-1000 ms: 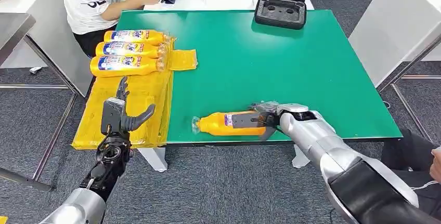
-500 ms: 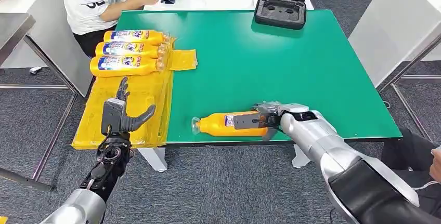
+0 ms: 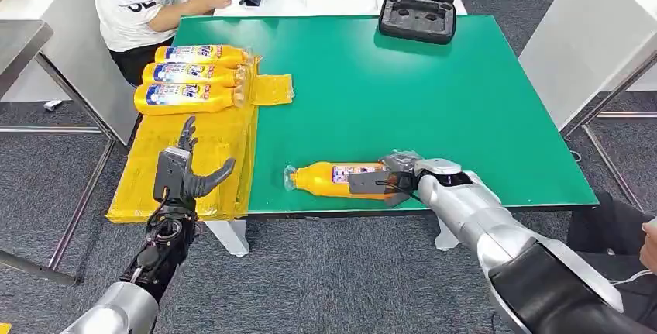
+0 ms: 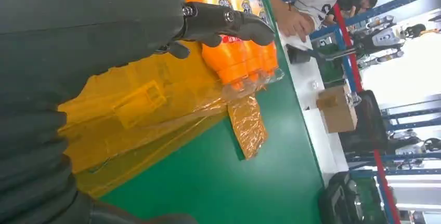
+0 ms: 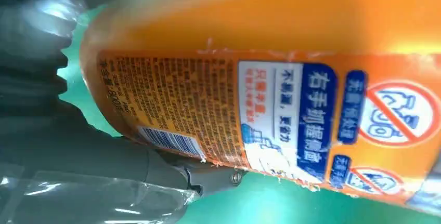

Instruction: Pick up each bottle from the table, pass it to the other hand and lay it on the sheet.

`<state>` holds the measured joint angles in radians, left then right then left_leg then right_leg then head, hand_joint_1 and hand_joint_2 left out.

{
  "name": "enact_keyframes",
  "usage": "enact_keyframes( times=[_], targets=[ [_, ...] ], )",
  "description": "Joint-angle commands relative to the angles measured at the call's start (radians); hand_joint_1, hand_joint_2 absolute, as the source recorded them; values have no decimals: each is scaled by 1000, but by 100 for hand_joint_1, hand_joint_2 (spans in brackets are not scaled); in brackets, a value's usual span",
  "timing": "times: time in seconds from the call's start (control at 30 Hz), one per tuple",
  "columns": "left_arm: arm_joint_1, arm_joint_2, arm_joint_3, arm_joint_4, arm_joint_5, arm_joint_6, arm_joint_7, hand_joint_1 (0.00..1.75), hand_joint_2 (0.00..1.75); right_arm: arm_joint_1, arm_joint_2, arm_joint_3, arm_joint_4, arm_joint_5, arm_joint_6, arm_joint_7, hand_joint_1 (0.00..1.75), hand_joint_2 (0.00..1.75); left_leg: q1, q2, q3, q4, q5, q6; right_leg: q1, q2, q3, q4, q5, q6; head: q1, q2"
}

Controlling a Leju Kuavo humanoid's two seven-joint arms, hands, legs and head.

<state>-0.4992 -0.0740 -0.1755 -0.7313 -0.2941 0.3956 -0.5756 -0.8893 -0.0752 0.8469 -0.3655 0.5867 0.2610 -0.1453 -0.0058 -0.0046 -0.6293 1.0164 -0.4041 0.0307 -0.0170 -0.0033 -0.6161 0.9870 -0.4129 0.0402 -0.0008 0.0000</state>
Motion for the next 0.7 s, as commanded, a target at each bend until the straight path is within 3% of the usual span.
enact_keyframes(
  times=[0.03,0.17,0.3,0.43,0.53,0.7],
  targets=[
    [0,7,-24,4,0,2,9,0,175,33,12,-58,-11,-39,-120,-38,175,175,1,0,3,-1,-1,-1,1,0,3,-1,-1,-1,0,0],
    [47,31,2,-85,17,-13,8,0,175,97,29,-181,-140,-100,-235,-129,175,175,2,2,3,0,-2,-2,2,2,3,-1,-1,-2,0,0],
    [53,33,9,-99,21,-26,11,0,175,123,26,-202,-196,-96,-238,-121,175,175,2,4,4,0,-3,-3,2,4,4,0,-2,-2,0,0],
    [67,35,41,-141,85,-70,-5,0,175,195,33,-325,-358,-98,-344,-168,175,175,1,1,1,0,-2,-2,1,1,2,0,-1,-1,0,0],
    [92,41,75,-202,170,-126,-15,0,175,228,42,-405,-448,-113,-366,-193,175,175,2,3,2,1,-3,-2,2,3,3,1,-2,-2,0,0],
    [104,49,73,-225,178,-137,-12,0,175,236,44,-423,-455,-106,-360,-199,175,175,2,0,2,0,-3,-2,2,0,3,0,-2,-2,0,0]
  ],
)
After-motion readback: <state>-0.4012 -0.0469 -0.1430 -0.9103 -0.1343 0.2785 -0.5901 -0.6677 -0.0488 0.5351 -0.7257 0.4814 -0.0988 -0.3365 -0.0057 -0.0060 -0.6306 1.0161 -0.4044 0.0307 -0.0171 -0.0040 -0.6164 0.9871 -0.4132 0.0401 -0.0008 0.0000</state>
